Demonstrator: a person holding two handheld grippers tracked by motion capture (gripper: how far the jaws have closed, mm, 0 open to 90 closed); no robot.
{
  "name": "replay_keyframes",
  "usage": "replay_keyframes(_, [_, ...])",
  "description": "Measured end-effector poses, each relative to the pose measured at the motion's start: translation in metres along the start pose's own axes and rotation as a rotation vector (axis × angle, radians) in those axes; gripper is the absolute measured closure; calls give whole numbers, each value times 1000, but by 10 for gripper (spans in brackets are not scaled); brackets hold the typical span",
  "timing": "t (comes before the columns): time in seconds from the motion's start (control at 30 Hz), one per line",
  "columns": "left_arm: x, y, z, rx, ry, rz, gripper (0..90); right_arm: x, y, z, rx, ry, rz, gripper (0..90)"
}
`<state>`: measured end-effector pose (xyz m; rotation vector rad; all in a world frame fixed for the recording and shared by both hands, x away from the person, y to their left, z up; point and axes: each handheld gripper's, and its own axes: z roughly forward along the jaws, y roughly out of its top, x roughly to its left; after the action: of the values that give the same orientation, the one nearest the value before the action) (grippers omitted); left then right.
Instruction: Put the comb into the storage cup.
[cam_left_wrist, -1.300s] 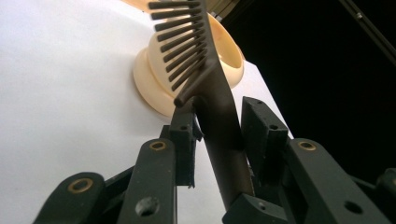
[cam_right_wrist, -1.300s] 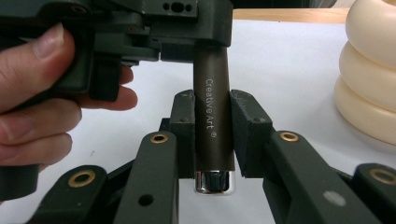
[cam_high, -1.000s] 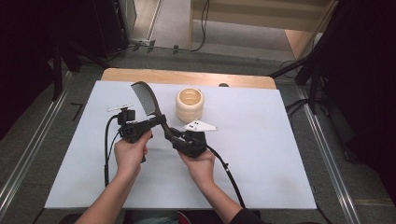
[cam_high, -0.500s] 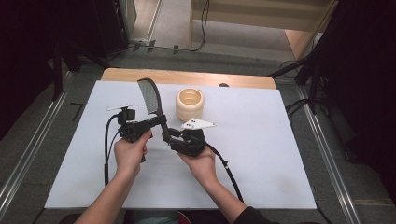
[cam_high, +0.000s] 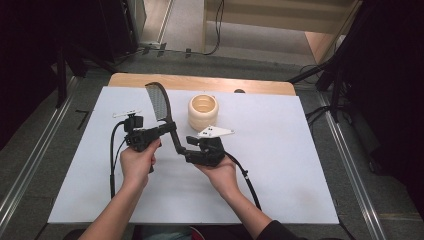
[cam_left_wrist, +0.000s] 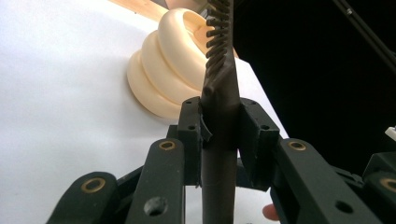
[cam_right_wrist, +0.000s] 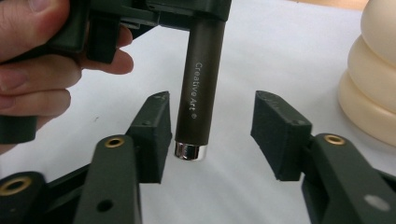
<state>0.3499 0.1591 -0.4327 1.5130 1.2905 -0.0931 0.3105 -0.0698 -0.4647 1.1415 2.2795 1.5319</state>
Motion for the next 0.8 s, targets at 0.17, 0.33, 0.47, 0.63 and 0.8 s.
replay_keyframes(0.17, [0, 1, -1, 0, 9, 10, 731, -4, -3, -1, 14, 9, -10, 362])
replay_keyframes(0.33, [2, 1, -1, 8, 8, 14, 731, -7, -4, -4, 20, 11, -17, 342])
replay_keyframes(0.47, [3, 1, 0, 12, 8, 12, 730, -10, -6, -7, 21, 5, -20, 312])
replay_keyframes(0.63, [4, 1, 0, 14, 8, 9, 730, -11, -8, -10, 41, -9, -41, 282])
replay_keyframes(0.8, [5, 2, -1, 19, 7, 14, 730, -11, -8, -15, 60, 6, -38, 283])
